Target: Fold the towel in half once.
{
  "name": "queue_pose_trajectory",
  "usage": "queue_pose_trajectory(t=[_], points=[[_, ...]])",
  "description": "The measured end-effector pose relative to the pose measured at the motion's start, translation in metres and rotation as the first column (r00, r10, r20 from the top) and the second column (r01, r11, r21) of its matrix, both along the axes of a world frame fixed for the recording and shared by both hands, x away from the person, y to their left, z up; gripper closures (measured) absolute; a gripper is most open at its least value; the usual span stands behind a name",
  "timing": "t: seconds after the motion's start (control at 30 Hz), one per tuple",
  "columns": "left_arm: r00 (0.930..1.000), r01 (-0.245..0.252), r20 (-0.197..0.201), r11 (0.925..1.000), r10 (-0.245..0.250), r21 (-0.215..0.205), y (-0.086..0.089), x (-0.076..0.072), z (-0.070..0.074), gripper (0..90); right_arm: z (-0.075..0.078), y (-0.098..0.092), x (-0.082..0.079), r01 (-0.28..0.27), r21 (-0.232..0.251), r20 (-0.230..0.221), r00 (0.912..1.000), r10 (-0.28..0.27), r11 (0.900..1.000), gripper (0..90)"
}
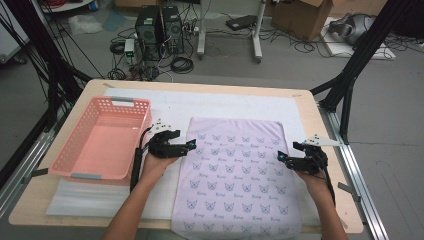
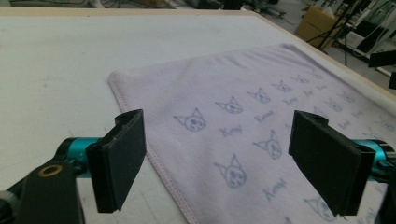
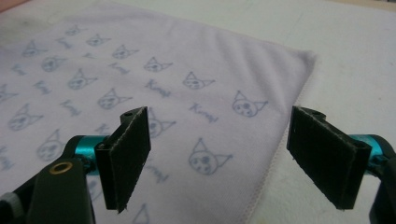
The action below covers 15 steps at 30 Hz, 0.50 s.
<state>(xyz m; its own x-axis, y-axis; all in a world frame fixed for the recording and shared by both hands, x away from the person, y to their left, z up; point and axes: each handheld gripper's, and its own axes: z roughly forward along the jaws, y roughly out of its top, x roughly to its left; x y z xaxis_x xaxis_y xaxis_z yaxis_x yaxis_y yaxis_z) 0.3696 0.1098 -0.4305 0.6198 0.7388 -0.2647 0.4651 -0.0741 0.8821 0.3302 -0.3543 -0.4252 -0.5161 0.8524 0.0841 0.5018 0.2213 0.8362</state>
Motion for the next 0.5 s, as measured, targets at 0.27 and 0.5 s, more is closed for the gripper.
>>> queue_pose_trajectory(t=[0.27,0.5], points=[[0.9903,-0.085,-0.108,0.9958,0.088,0.032,-0.007,0.030,-0.014,24.0,-0.004,0.006,0.035,0.060,-0.054,-0.075,0.9951,-0.064,0.997,20.5],[0.9801,-0.114,-0.149,0.9857,0.132,0.124,-0.016,0.042,-0.022,33.1,-0.010,0.005,0.053,0.130,-0.071,-0.131,0.9818,-0.138,0.989,32.1]])
